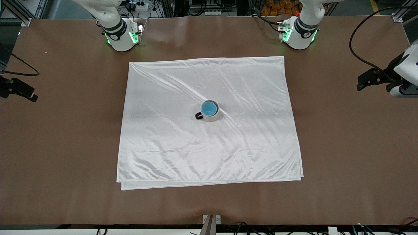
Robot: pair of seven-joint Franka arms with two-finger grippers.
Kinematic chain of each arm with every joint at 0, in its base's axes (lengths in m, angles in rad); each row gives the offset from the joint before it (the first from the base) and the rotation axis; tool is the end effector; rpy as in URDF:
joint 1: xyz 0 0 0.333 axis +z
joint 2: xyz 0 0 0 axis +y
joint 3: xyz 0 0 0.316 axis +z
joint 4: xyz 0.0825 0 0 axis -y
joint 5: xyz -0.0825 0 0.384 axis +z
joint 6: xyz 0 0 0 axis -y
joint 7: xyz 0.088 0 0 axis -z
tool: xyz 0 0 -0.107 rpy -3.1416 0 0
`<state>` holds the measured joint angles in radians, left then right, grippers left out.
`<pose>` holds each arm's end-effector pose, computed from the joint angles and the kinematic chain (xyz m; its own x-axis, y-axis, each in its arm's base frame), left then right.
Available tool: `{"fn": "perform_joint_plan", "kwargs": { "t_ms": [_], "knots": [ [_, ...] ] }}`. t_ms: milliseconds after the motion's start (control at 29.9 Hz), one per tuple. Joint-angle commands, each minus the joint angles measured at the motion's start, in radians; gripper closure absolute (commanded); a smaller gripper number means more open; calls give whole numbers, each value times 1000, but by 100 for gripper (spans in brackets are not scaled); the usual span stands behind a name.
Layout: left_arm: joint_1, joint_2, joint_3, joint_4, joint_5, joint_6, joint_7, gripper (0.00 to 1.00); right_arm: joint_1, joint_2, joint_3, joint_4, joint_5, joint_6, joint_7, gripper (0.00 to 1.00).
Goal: Place blue cup into white mug on cloth
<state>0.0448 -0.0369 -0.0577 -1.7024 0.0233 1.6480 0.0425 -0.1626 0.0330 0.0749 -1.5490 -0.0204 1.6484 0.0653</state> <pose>0.5470 -0.0053 0.5891 0.9982 -0.0571 -0.0186 -0.0575 -0.9980 -0.0245 0.5702 -0.0529 0.6234 0.9863 -0.1508 0.0675 -0.1521 -0.9883 0.0136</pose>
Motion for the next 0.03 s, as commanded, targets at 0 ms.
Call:
{"fn": "perform_joint_plan", "kwargs": {
  "t_ms": [0],
  "knots": [
    [6, -3, -1, 0, 17, -7, 16, 0, -6, -4, 2, -2, -6, -7, -13, 0]
  ]
}}
